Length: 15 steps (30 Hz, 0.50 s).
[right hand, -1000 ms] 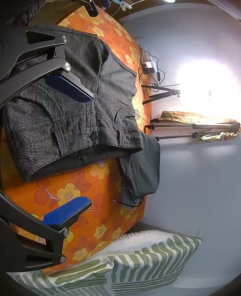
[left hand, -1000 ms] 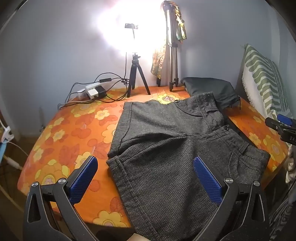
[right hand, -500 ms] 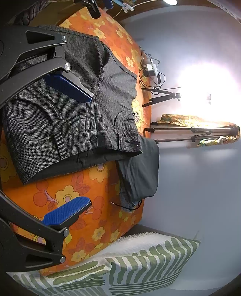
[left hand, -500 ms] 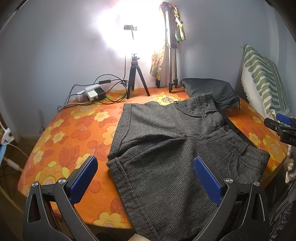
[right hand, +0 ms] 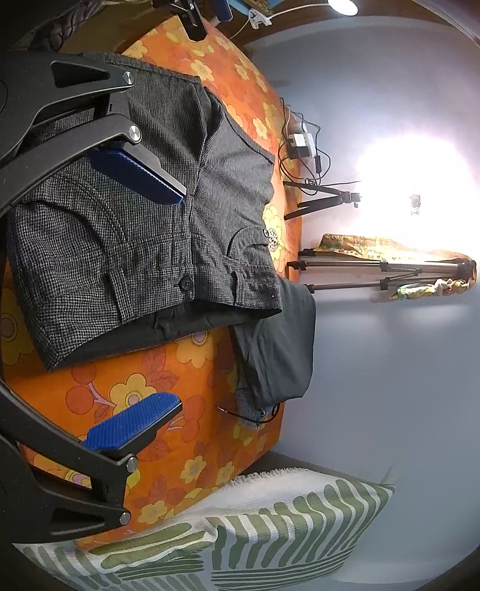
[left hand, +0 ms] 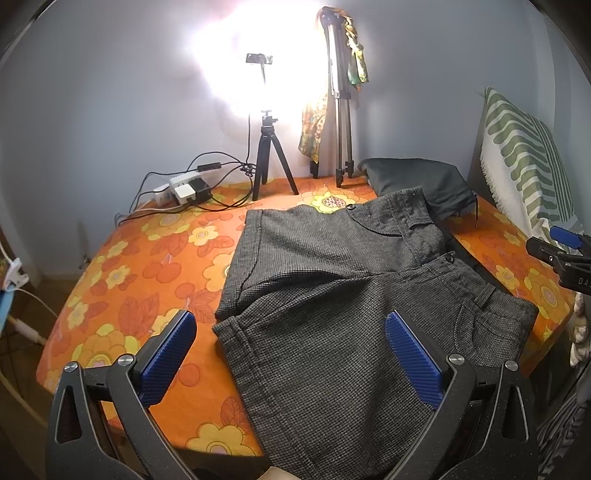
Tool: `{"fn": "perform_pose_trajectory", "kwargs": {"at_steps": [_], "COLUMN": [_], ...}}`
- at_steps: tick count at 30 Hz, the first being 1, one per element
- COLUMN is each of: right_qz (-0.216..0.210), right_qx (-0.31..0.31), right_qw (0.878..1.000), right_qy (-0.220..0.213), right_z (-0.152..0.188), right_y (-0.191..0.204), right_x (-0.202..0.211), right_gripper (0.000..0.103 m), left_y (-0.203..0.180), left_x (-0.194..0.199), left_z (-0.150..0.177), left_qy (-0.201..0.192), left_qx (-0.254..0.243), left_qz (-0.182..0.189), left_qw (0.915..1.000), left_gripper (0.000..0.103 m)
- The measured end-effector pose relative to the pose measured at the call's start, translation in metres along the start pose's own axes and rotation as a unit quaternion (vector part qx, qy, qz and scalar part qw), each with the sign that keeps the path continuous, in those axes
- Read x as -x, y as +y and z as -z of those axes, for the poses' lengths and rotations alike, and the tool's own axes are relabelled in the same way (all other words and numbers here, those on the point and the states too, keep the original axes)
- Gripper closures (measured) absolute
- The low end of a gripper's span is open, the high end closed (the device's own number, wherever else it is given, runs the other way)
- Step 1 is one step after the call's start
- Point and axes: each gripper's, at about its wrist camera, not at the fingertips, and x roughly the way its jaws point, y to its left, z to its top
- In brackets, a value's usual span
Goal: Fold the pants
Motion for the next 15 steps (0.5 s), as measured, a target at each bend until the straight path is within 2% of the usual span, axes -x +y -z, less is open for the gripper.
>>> {"fn": "perform_pose_trajectory", "kwargs": {"at_steps": [3,15], "right_qz": [-0.003,-0.010], "right_qx": [0.001,0.006], "right_qw": [1.000,1.000], "right_qy": [-0.002,-0.004], "right_z": [-0.0003,0.0002], "right_y": [0.0011,0.0028], "right_x": [0.0014,0.0034], "right_gripper": [0.000,0.000], "left_y": [-0.0005,-0.0012], "left_x": [0.0002,-0.0013], "left_z": [0.0003,0.0028], "left_qy": [0.000,0.003], "left_qx": [-0.001,-0.002], "left_qz": [0.001,0.002], "left_qw": [1.0000,1.0000], "left_gripper": [0.005,0.006]}}
